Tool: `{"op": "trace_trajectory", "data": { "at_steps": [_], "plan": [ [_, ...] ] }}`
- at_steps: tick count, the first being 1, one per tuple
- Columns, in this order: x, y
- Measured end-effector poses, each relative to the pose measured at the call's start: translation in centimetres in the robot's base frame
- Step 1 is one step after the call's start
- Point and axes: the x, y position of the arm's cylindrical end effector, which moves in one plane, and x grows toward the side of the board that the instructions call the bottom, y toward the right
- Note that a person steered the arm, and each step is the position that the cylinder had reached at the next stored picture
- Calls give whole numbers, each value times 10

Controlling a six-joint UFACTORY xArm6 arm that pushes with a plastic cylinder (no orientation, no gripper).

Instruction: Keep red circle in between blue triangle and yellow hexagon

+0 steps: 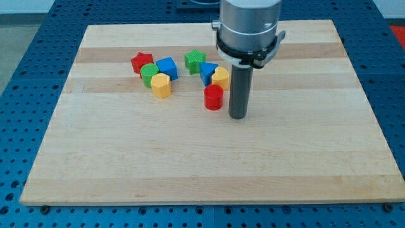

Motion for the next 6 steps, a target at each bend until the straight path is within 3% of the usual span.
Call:
{"op": "trace_trajectory", "data": {
  "at_steps": [6],
  "plan": [
    [-56,-69]
  ]
}}
